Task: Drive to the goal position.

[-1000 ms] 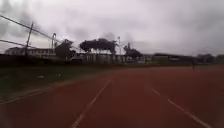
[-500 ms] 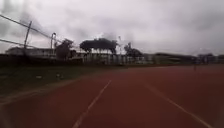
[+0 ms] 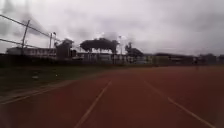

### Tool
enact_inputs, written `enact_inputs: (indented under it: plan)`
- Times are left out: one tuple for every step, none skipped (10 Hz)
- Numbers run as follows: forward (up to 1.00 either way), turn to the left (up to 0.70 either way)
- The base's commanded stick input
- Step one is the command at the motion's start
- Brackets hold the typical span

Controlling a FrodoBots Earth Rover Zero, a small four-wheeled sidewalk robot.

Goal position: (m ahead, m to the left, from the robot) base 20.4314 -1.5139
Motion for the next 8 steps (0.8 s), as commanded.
enact_inputs:
  plan:
    - [0.5, -0.25]
    - [0.5, -0.5]
    - [0.5, -0.5]
    - [0.5, -0.5]
    - [0.5, -0.5]
    - [0.5, -0.45]
    - [0.5, -0.33]
    - [0.5, -0.18]
